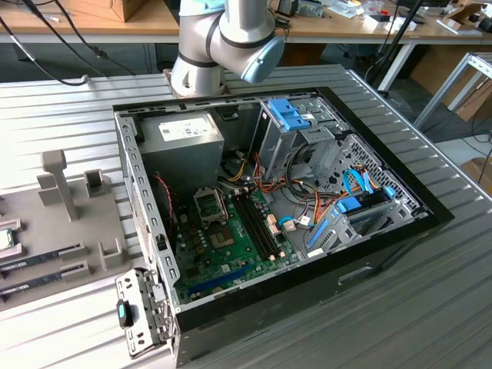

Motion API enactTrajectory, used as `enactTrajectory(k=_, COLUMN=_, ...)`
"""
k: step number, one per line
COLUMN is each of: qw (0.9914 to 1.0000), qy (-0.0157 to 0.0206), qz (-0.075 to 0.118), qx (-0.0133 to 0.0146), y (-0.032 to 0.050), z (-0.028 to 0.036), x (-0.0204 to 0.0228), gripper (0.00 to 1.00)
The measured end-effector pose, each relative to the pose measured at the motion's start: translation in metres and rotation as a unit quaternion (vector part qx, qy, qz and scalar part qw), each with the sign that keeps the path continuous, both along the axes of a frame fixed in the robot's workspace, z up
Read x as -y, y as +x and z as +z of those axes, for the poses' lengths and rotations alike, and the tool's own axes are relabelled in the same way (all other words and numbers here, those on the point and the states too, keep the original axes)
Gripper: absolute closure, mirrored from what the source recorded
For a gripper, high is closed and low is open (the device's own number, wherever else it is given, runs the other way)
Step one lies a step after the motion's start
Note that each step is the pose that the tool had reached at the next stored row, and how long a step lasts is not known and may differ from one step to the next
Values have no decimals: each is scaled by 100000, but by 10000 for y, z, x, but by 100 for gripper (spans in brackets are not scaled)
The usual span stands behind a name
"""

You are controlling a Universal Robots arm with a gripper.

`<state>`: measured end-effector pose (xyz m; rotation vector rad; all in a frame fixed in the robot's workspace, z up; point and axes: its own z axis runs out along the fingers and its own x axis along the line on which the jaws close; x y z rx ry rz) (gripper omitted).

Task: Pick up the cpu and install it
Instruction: 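Reach for the cpu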

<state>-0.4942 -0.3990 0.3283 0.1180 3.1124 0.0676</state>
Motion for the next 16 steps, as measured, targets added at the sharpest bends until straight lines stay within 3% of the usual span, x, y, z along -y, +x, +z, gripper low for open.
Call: enactTrajectory(k=16, qw=100000, qy=0, qz=0, qx=0, y=0, z=-101, x=0, gripper=89)
